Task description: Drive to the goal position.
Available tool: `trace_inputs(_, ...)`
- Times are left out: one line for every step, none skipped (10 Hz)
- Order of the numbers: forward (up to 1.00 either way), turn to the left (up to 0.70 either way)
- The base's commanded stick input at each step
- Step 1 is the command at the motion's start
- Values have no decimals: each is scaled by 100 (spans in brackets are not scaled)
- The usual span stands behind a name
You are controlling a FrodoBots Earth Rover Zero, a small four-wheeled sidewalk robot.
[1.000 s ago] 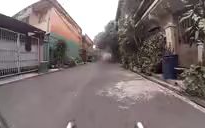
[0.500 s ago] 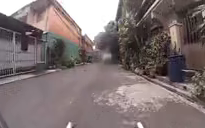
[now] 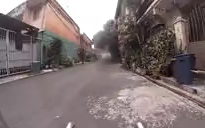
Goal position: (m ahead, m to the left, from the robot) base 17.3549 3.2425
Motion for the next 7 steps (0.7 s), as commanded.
trace_inputs(70, 0)
trace_inputs(70, 0)
trace_inputs(70, 0)
trace_inputs(70, 0)
trace_inputs(70, 0)
trace_inputs(70, 0)
trace_inputs(70, 0)
